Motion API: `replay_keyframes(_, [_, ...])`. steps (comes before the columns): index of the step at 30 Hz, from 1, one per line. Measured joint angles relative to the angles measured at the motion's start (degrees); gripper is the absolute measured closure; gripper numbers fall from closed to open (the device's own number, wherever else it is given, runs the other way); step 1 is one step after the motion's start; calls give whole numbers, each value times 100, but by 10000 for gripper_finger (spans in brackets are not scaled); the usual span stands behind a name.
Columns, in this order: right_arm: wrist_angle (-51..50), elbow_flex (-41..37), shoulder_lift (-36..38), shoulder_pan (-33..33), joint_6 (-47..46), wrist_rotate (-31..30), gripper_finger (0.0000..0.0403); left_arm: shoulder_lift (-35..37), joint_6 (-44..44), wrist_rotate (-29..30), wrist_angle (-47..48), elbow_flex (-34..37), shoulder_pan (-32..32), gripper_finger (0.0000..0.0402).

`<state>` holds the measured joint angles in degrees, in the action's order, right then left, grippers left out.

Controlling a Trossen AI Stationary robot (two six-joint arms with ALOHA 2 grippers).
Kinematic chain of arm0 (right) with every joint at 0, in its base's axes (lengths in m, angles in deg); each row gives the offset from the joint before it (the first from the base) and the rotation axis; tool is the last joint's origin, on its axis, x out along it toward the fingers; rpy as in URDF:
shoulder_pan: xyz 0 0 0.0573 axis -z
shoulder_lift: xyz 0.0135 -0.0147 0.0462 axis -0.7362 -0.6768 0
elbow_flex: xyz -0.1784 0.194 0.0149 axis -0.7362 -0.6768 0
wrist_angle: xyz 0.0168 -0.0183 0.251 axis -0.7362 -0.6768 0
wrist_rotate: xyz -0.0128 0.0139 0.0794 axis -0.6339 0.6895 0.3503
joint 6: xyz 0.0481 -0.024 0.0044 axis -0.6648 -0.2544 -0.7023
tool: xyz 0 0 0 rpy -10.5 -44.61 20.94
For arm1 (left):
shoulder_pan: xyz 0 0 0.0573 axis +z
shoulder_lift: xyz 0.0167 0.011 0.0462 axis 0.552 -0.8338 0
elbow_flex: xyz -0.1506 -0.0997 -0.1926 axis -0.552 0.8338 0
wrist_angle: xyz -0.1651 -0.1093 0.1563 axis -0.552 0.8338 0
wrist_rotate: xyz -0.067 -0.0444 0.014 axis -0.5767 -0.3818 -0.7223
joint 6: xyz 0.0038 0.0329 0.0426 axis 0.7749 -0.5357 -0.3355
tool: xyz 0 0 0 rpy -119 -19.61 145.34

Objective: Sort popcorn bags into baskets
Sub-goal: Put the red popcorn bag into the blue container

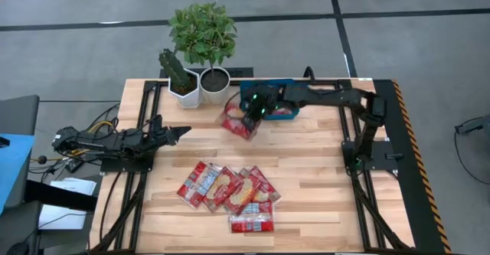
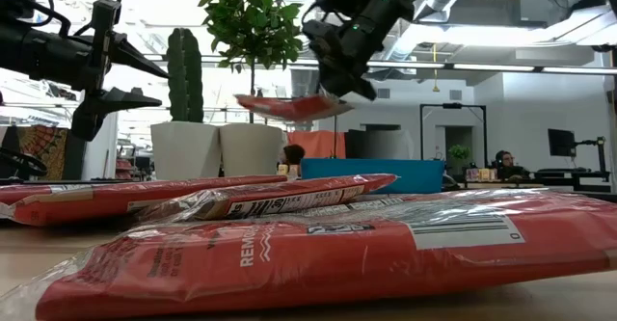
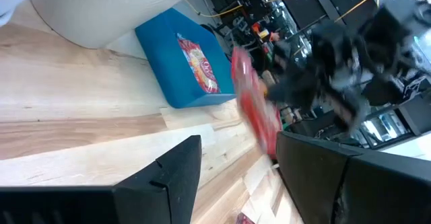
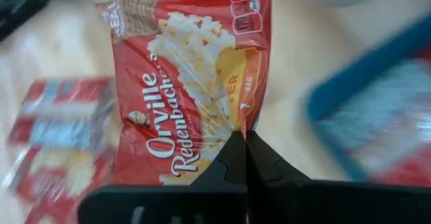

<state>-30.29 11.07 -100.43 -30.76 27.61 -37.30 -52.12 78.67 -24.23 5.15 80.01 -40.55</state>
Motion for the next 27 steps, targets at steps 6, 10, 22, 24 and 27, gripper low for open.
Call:
replay_keyframes(6, [-452, 2, 240, 616, -513, -654, 402, 0, 0, 3, 0, 0, -1, 218])
replay_keyframes(10, [-463, 7, 223, 959, -930, -1115, 402, 0, 0, 5, -1, 0, 0, 218])
replay_keyframes(22, [-324, -1, -245, 1386, -2173, -1641, 402, 0, 0, 14, 0, 0, -1, 218])
replay_keyframes(24, [-186, 18, -361, 1367, -2328, -1633, 402, 0, 0, 14, -2, 0, -1, 218])
replay_keyframes(27, [-226, 1, -463, 1322, -2433, -1606, 402, 0, 0, 16, 0, 0, -1, 219])
